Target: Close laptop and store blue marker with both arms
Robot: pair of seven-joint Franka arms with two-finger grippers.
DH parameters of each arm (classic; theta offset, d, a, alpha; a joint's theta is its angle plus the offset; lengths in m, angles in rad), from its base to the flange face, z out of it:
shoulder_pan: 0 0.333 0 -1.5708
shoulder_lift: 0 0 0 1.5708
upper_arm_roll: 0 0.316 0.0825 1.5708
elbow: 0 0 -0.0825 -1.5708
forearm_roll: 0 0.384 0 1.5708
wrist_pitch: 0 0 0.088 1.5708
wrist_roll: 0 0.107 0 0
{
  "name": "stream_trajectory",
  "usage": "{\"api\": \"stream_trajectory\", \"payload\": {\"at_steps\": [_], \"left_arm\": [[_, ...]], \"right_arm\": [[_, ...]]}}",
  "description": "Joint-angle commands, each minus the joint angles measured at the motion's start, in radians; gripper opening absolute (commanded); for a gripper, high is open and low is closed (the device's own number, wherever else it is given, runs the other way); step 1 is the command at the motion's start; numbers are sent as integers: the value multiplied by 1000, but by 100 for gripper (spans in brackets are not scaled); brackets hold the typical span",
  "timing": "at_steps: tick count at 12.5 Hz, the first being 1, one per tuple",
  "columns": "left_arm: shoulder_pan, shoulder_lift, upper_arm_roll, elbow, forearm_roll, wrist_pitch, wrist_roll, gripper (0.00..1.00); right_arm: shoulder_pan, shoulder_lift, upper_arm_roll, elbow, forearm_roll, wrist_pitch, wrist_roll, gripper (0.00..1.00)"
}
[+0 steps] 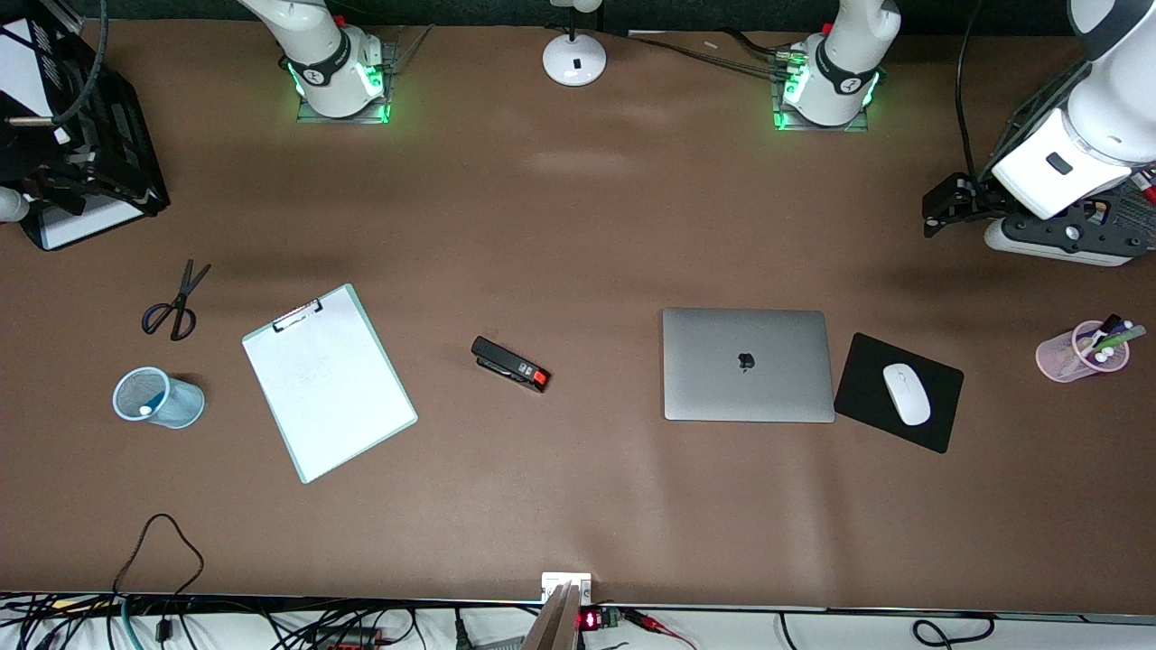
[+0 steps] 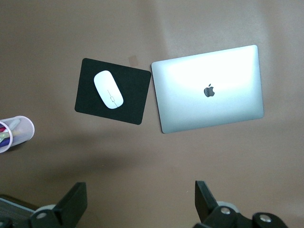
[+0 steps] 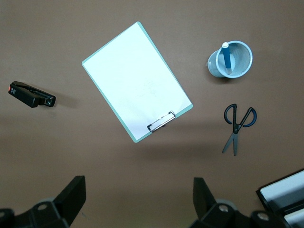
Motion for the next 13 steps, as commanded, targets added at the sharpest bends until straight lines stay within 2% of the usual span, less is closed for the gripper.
{"api": "stream_trajectory", "payload": {"at_steps": [1,13], "left_arm": [[-3,4,2,19,-9,-17,4,100],[-3,4,2,19,-9,-17,4,100]], "right_arm": [[-4,8,3,27,-17,-26,9,100],[9,12,14,10,-79,-44,74,100]]}}
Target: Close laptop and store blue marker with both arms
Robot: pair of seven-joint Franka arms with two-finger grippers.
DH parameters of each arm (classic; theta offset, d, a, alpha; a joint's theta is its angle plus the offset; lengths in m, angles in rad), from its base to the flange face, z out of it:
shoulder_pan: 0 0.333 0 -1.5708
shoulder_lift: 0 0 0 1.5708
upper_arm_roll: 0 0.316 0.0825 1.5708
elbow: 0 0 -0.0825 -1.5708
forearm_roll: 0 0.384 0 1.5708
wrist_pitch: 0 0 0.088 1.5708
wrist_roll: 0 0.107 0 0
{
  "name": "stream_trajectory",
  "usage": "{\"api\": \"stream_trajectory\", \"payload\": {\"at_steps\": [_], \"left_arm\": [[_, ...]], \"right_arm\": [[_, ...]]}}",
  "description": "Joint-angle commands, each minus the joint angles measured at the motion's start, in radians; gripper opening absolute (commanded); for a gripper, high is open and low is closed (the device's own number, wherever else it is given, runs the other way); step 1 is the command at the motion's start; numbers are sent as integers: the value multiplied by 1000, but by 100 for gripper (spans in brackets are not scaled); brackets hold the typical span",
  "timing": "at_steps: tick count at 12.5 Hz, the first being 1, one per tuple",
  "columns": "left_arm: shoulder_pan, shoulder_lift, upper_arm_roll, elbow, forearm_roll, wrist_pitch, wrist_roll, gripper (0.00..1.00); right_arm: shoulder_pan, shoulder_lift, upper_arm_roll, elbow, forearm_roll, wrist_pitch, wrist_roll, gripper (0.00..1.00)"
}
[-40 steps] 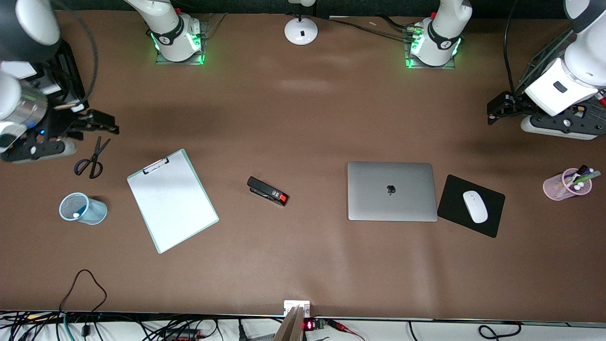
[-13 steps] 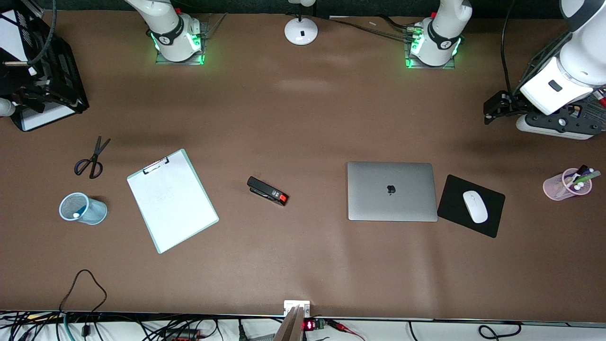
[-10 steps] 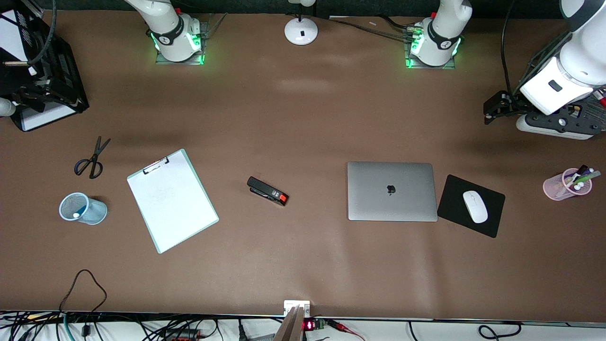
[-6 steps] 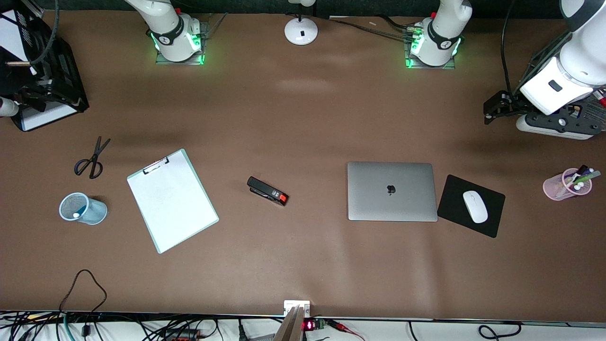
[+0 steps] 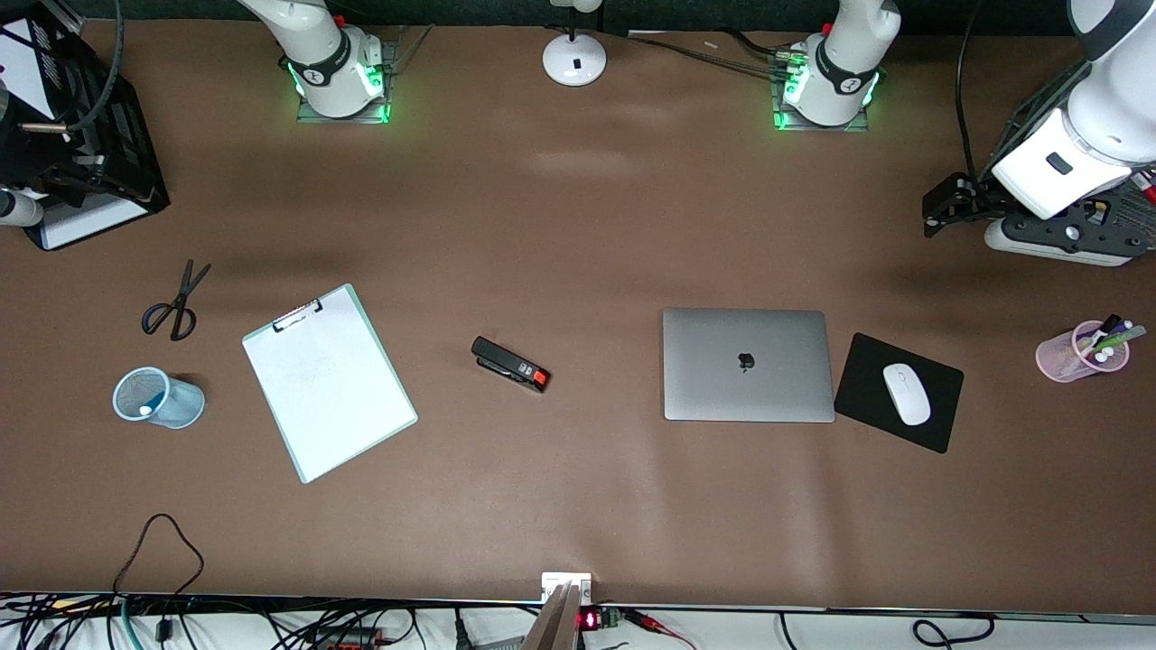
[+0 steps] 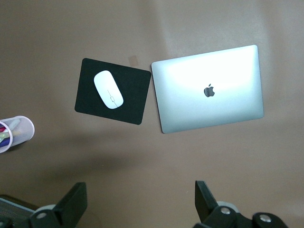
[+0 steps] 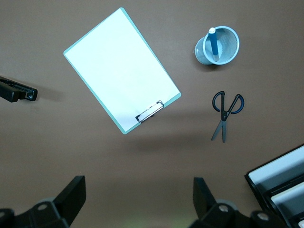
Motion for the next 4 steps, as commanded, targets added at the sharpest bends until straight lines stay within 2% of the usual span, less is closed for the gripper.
{"api": "stream_trajectory", "payload": {"at_steps": [1,4], "left_arm": [[-3,4,2,19,-9,-18,4,100],[-3,4,2,19,-9,-18,4,100]], "right_arm": [[3,10,4,11,-13,1,21,100],[3,10,4,14,-10,4,16,100]]}}
